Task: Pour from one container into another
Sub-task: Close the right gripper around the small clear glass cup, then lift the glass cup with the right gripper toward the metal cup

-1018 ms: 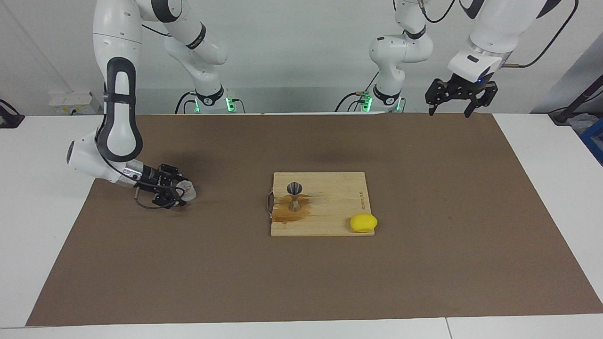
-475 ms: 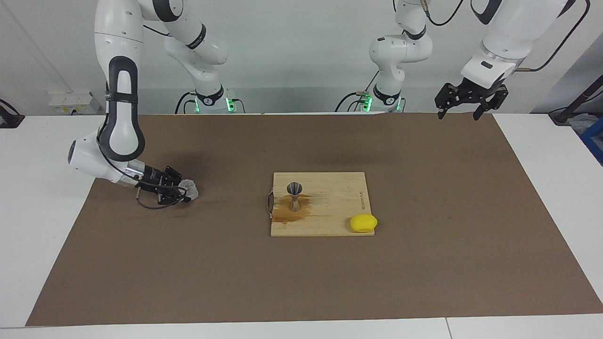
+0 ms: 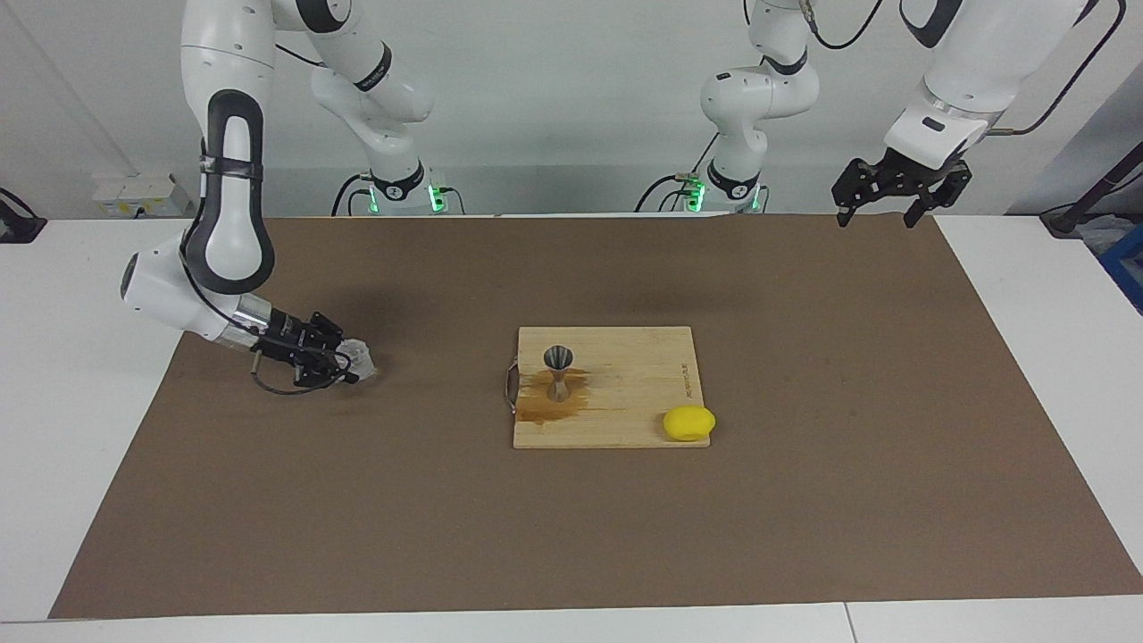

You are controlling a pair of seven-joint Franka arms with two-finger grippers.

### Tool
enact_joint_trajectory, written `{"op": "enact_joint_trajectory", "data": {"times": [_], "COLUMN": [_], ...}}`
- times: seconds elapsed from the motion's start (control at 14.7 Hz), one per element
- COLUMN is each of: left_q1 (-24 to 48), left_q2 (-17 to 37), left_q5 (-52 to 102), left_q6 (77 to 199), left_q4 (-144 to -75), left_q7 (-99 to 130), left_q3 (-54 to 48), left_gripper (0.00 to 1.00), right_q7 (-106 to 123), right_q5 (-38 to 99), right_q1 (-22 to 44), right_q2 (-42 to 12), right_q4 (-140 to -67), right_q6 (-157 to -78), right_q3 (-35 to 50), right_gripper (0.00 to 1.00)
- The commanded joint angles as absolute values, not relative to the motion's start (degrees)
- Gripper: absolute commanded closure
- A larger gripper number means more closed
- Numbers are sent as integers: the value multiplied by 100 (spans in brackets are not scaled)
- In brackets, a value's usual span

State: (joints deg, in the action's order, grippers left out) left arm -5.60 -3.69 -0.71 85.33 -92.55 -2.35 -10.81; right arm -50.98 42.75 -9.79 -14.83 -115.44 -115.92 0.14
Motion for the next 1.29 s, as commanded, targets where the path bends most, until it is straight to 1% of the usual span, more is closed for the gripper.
{"op": "enact_joint_trajectory", "data": {"times": [0.0,0.27,0.47,0.68,0.95,1.22], "left_q1": [-642,-642,-642,-642,-642,-642], "left_q2": [-527,-527,-527,-527,-527,-527], "left_q5": [-114,-114,-114,-114,-114,-114], "left_q6": [8499,8499,8499,8499,8499,8499], "left_q4": [-9431,-9431,-9431,-9431,-9431,-9431], "left_q7": [-272,-272,-272,-272,-272,-272], "left_q3": [-1143,-1143,-1143,-1143,-1143,-1143], "left_gripper": [0,0,0,0,0,0], "right_q7": [-5772,-6677,-7381,-7830,-8752,-9157], "right_q5": [4298,4140,3771,3674,2981,2892], "right_q1": [-678,-195,131,456,790,1141], "right_q2": [-1441,-1459,-1503,-1538,-1731,-1819], "right_q4": [-11277,-10908,-10565,-10381,-9880,-9748], "right_q6": [-11663,-11874,-11935,-12085,-12102,-12322], "right_q3": [35,35,44,35,53,44], "right_gripper": [100,100,100,100,100,100]}}
